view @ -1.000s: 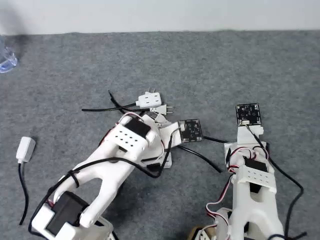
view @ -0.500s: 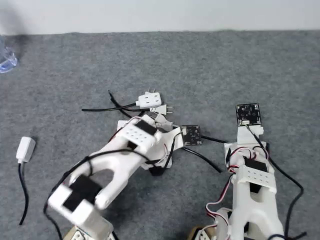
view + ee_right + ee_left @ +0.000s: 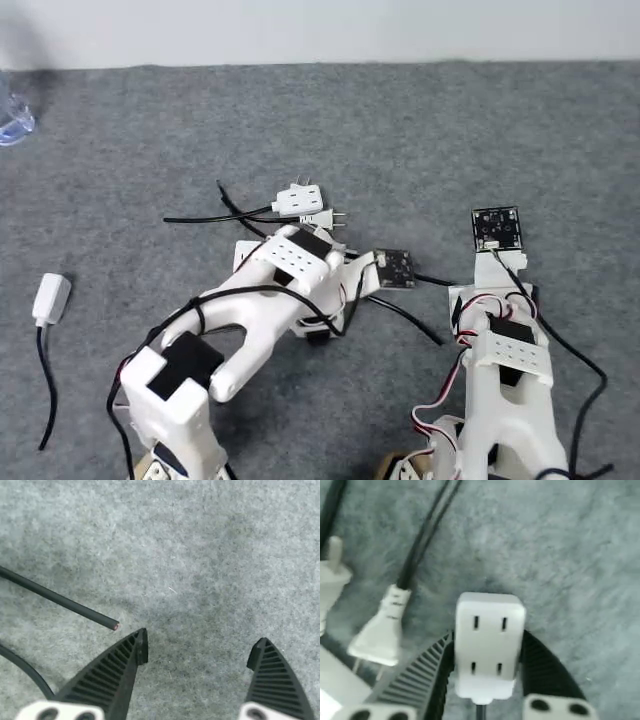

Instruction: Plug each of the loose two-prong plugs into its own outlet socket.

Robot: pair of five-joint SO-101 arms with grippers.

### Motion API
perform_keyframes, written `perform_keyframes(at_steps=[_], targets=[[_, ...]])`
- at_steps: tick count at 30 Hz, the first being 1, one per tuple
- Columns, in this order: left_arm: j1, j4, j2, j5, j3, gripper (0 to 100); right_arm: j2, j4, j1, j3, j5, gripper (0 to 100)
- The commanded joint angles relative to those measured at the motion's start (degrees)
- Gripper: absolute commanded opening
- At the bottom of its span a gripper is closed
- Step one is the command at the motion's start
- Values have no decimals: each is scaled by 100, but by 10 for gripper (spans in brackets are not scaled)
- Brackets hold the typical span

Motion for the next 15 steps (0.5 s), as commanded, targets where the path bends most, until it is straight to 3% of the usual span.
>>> perform_keyframes(at_steps=[1,8,15], targets=[[105,211,-9,-35,-488,8,4,-110,-31,-35,70,314],[97,677,-246,-9,-725,13,4,-110,-31,-35,70,314],[-404,1855,-2180,-26,-840,13,4,-119,-31,-35,70,314]])
